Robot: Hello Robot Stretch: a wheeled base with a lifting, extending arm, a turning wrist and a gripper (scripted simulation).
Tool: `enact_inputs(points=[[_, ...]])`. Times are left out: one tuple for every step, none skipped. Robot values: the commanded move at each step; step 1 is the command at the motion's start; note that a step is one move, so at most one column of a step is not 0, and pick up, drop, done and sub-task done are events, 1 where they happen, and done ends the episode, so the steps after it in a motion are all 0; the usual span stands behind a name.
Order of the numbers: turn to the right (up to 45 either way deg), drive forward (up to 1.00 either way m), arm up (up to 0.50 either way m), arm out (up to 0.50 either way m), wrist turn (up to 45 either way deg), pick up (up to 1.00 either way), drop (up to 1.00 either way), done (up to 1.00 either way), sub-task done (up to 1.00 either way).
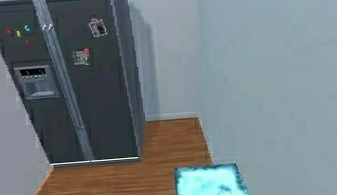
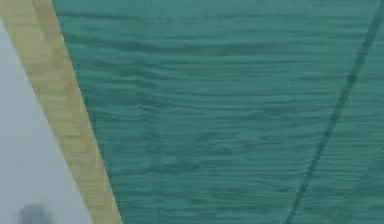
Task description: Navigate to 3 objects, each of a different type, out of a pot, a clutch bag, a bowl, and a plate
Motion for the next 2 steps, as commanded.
enact_inputs(points=[[-45.0,0.0,0.0,0.0,0.0,0.0,0.0,0.0,0.0],[-45.0,0.0,0.0,0.0,0.0,0.0,0.0,0.0,0.0]])
